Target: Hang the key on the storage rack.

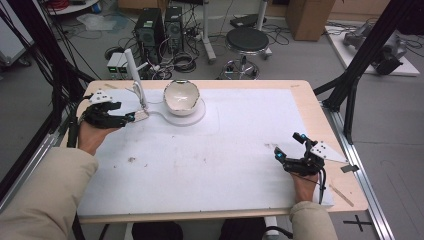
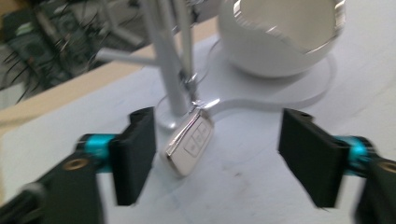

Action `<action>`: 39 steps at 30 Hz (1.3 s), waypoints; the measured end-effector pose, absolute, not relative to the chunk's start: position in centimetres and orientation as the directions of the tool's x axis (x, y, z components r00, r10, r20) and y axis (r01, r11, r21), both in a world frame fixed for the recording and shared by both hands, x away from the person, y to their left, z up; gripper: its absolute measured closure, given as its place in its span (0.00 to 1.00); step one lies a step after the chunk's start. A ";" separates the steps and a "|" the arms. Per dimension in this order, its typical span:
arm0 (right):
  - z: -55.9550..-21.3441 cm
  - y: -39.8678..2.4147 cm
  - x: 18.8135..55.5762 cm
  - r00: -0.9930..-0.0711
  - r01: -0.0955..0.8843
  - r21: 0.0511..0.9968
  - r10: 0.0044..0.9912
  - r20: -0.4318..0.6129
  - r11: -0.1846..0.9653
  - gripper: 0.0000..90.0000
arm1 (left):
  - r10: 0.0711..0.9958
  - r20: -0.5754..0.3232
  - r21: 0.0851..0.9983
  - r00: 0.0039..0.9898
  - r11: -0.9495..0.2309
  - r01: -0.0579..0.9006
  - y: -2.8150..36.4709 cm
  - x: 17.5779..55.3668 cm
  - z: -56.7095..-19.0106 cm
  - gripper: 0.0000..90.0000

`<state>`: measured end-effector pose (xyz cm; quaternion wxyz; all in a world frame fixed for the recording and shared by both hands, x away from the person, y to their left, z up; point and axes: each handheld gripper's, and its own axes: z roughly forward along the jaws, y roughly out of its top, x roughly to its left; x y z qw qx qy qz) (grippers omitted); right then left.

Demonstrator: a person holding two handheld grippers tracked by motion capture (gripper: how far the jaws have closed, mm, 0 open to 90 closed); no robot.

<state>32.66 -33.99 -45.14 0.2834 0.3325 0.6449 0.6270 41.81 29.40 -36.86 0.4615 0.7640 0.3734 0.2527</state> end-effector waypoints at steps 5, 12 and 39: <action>-45.1 -34.0 32.7 -0.616 0.075 0.997 0.786 0.054 -0.010 0.02 | 0.750 0.031 0.946 0.661 -0.236 0.223 29.4 40.3 -36.4 0.02; -45.1 -34.0 32.7 -0.617 0.077 0.997 0.785 0.056 -0.011 0.02 | 0.721 0.035 0.957 0.692 -0.223 0.183 29.1 38.0 -36.8 0.02; -45.1 -33.9 32.6 -0.622 0.077 0.997 0.781 0.050 -0.003 0.02 | 0.749 -0.018 0.994 0.663 -0.061 0.096 28.7 30.4 -44.4 0.02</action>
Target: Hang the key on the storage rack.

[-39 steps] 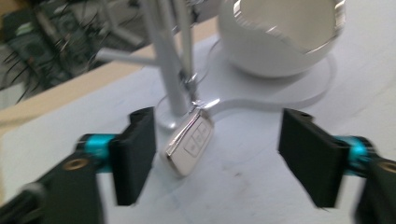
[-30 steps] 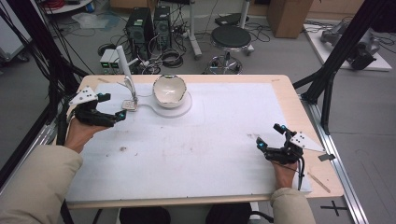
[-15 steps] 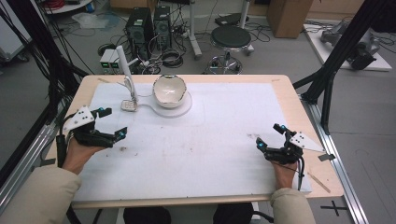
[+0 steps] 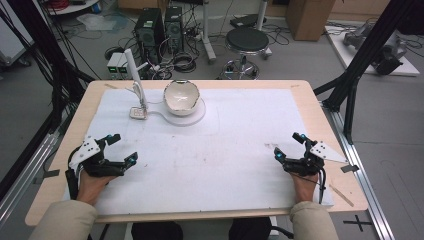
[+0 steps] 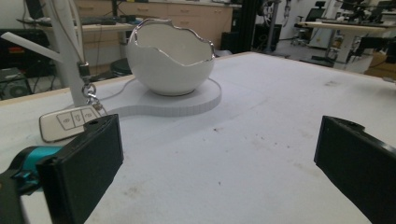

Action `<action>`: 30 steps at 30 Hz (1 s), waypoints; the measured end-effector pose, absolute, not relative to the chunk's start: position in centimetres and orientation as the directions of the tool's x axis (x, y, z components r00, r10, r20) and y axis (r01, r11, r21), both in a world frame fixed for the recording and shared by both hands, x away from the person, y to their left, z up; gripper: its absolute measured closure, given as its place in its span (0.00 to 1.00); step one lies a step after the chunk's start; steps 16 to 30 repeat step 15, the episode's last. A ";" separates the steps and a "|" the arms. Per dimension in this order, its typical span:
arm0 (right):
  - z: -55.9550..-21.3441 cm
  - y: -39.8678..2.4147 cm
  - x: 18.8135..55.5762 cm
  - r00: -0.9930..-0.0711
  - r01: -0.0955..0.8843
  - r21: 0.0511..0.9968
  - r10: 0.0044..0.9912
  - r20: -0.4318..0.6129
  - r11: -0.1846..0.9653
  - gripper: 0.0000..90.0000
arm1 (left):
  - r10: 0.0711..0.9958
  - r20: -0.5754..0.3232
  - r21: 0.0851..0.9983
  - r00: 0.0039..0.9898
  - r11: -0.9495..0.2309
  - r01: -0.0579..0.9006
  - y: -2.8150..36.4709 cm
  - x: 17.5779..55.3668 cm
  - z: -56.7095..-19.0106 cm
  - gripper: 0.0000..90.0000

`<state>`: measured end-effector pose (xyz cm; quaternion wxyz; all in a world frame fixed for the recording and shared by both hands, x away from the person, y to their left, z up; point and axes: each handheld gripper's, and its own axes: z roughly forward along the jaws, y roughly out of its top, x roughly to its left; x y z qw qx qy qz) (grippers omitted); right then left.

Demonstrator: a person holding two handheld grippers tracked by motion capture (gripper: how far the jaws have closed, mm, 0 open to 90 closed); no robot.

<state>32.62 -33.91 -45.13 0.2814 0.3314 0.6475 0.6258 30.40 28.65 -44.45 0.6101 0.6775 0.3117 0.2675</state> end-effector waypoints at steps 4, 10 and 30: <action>-45.1 -33.9 32.6 -0.622 0.081 0.997 0.781 0.056 -0.008 0.02 | 0.771 -0.013 0.996 0.637 -0.045 0.075 28.7 29.9 -44.9 0.02; -45.1 -34.0 32.7 -0.621 0.074 0.997 0.782 0.050 -0.006 0.02 | 0.784 -0.001 0.998 0.621 -0.034 0.044 28.7 29.5 -45.1 0.02; -45.1 -33.9 32.6 -0.621 0.076 0.997 0.783 0.048 -0.001 0.02 | 0.801 -0.011 1.000 0.598 -0.009 0.030 28.9 29.3 -45.2 0.02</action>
